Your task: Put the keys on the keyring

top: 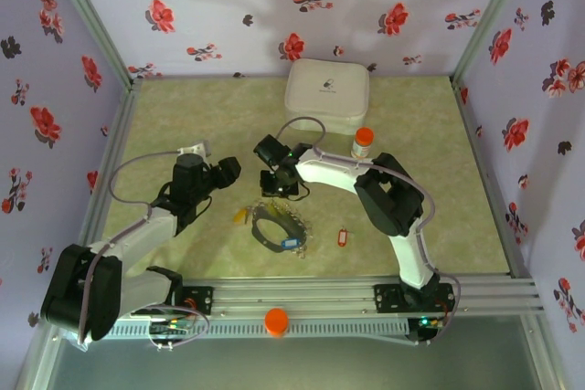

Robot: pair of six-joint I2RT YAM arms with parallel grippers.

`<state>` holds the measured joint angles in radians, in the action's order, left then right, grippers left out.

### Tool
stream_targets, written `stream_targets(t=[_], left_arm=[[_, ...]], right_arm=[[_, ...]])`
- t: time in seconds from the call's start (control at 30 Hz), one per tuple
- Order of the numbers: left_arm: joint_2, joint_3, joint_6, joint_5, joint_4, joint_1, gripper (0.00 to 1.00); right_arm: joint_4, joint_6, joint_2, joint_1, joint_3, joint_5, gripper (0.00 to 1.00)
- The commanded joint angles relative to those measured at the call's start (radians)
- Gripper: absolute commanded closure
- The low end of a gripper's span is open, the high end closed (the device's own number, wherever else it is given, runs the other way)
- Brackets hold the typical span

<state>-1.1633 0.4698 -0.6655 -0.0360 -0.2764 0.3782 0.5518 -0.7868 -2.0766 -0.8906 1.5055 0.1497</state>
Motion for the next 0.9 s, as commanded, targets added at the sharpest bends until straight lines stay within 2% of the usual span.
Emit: stream_targets(t=[0.0, 0.3, 0.5, 0.87], left_arm=[[0.017, -0.008, 0.026, 0.020, -0.010, -0.006, 0.33], [0.024, -0.014, 0.027, 0.024, -0.017, -0.007, 0.33], [0.027, -0.014, 0.031, 0.024, -0.013, -0.006, 0.32], [0.036, -0.017, 0.036, 0.025, -0.006, -0.007, 0.33]], right_arm=[[0.040, -0.003, -0.032, -0.009, 0.026, -0.012, 0.80], [0.100, 0.009, -0.040, -0.010, 0.045, -0.060, 0.75], [0.098, -0.009, -0.046, -0.011, 0.043, -0.038, 0.74], [0.085, -0.017, -0.063, -0.017, 0.067, -0.001, 0.80]])
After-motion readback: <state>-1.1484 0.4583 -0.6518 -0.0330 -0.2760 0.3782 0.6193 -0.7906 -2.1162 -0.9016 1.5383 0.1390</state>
